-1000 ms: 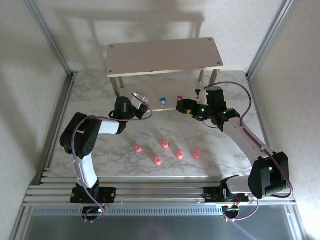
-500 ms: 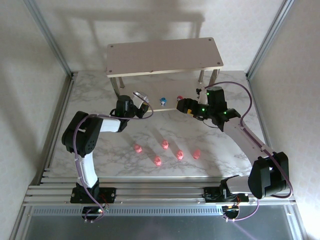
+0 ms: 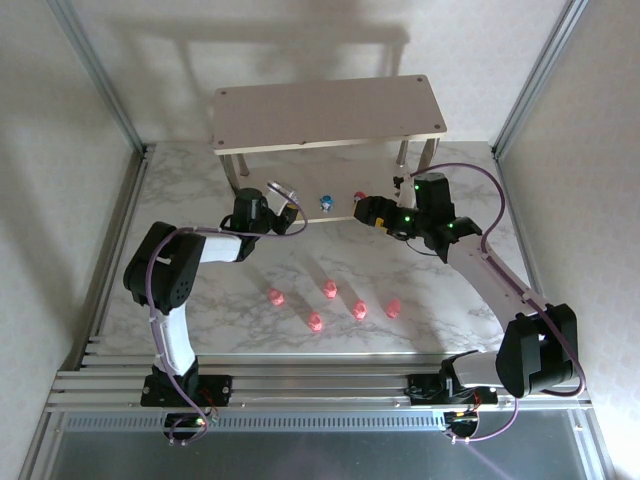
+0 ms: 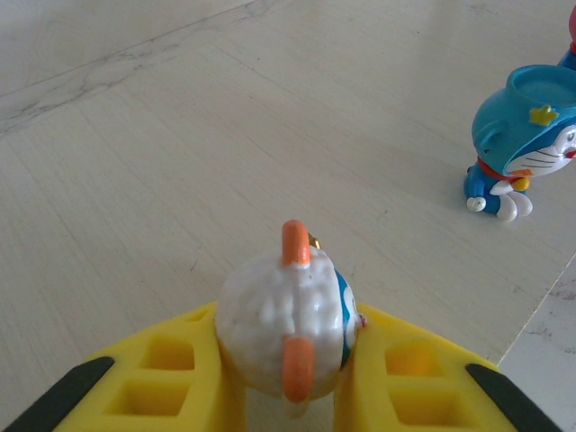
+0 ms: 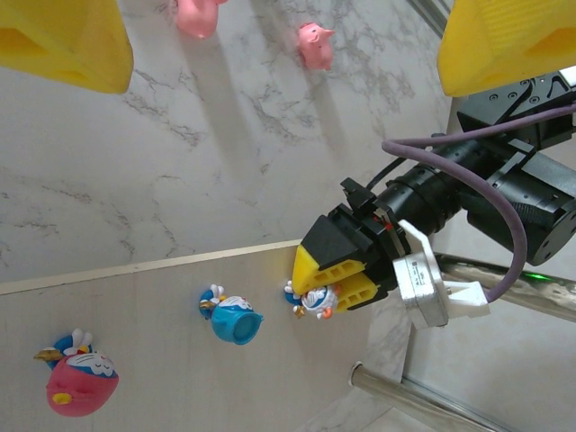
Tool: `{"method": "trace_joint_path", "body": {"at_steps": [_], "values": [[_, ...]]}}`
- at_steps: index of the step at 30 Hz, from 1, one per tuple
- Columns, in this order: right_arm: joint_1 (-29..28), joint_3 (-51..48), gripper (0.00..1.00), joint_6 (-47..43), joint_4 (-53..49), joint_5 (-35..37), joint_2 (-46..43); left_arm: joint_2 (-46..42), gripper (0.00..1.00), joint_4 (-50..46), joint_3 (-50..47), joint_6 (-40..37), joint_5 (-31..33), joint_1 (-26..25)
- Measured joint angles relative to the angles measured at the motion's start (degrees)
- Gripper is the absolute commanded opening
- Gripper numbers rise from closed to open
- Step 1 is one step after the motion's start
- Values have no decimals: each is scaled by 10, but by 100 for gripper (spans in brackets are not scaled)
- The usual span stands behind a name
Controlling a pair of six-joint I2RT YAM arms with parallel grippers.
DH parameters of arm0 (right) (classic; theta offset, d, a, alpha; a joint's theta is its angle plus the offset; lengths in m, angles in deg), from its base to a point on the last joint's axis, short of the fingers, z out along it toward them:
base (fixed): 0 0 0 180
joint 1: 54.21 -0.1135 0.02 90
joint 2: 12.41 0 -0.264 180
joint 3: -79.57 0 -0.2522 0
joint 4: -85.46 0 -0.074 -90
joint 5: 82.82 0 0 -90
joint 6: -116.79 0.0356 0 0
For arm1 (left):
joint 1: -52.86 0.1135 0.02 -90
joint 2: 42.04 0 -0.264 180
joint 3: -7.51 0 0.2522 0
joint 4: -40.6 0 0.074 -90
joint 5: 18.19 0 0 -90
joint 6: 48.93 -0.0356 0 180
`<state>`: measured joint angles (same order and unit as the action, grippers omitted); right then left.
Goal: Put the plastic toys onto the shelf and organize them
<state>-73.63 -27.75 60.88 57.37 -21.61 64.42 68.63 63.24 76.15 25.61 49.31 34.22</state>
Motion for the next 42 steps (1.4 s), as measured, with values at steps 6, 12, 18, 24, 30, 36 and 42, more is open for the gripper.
{"method": "trace_joint_path", "body": {"at_steps": [6, 12, 18, 24, 30, 36, 42], "values": [[1, 0, 88, 0, 0, -3, 0, 0, 17, 0, 0, 0, 0, 0], [1, 0, 88, 0, 0, -8, 0, 0, 23, 0, 0, 0, 0, 0], [1, 0, 88, 2, 0, -9, 0, 0, 28, 4, -2, 0, 0, 0], [1, -1, 88, 2, 2, -10, 0, 0, 30, 7, -3, 0, 3, 0], [1, -2, 88, 4, 4, -10, 0, 0, 31, 10, -5, 0, 4, 0], [1, -2, 88, 10, 4, -10, 0, 0, 33, 11, -6, 0, 4, 0], [1, -2, 88, 11, 4, -10, 0, 0, 41, 10, -10, 2, 7, 0]]}}
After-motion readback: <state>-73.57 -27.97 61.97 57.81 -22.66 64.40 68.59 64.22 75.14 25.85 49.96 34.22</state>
